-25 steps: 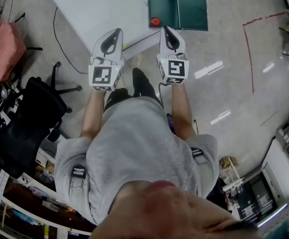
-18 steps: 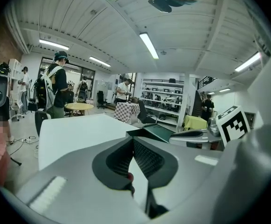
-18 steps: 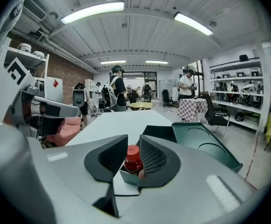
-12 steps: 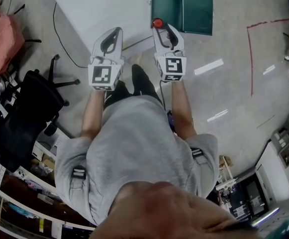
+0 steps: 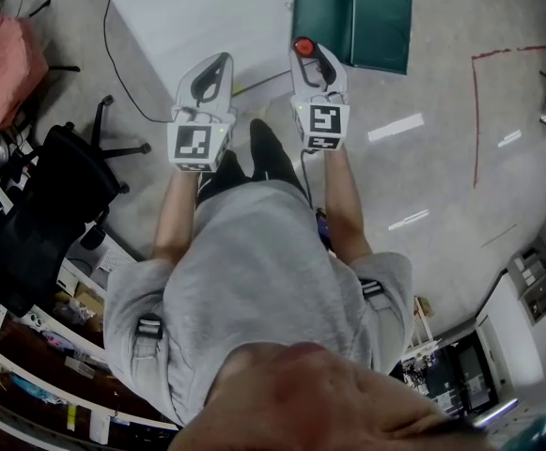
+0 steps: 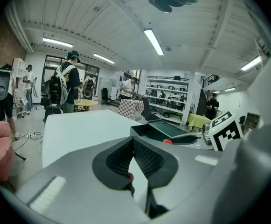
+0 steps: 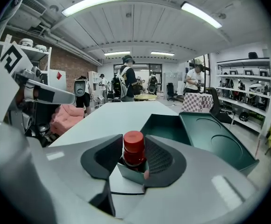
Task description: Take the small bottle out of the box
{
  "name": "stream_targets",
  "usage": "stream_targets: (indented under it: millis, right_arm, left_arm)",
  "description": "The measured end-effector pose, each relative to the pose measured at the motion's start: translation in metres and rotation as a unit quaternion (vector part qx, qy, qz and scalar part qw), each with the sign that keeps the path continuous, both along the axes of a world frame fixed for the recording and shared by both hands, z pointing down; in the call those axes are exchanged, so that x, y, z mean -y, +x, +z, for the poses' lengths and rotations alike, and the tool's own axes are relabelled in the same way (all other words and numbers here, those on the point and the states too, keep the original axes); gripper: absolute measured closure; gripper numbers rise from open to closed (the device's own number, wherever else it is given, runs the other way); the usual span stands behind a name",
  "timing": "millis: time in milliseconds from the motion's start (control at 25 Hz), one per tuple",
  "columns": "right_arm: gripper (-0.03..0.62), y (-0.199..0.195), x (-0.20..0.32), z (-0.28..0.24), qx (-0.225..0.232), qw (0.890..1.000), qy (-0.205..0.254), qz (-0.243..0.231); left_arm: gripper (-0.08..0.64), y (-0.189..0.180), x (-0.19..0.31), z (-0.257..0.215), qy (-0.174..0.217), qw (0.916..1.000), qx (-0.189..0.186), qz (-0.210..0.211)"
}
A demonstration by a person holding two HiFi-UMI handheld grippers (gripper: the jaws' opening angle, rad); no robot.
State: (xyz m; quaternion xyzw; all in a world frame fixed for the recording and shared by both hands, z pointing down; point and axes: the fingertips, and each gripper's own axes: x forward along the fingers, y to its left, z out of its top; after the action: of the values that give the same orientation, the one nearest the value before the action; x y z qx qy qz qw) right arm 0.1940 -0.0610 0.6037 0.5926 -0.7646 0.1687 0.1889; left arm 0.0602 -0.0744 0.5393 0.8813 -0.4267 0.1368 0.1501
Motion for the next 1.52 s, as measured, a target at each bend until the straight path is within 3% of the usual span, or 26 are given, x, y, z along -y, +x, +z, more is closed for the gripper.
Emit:
stream_targets:
  millis: [720, 1120, 1520]
  right_arm:
    - [0.462, 0.006, 0.007, -0.008, -0.002, 1.0, 0.012, 0.0]
    - [0.462, 0.013, 0.003, -0.046, -0.002, 0.999, 0.048, 0.009]
    - [0.462, 0.003, 0.004, -0.091, -0.001, 0.996, 0.086, -0.014]
  left_arm:
    - [0.549, 0.0, 0.008, -0.013, 0.015, 0.9999, 0.004, -0.004]
    - [0.549, -0.002, 0.005, -0.046, 0.043, 0.999, -0.002, -0.014]
    - [0.549, -0.008, -0.005, -0.081, 0.078, 0.9965, -0.01, -0.028]
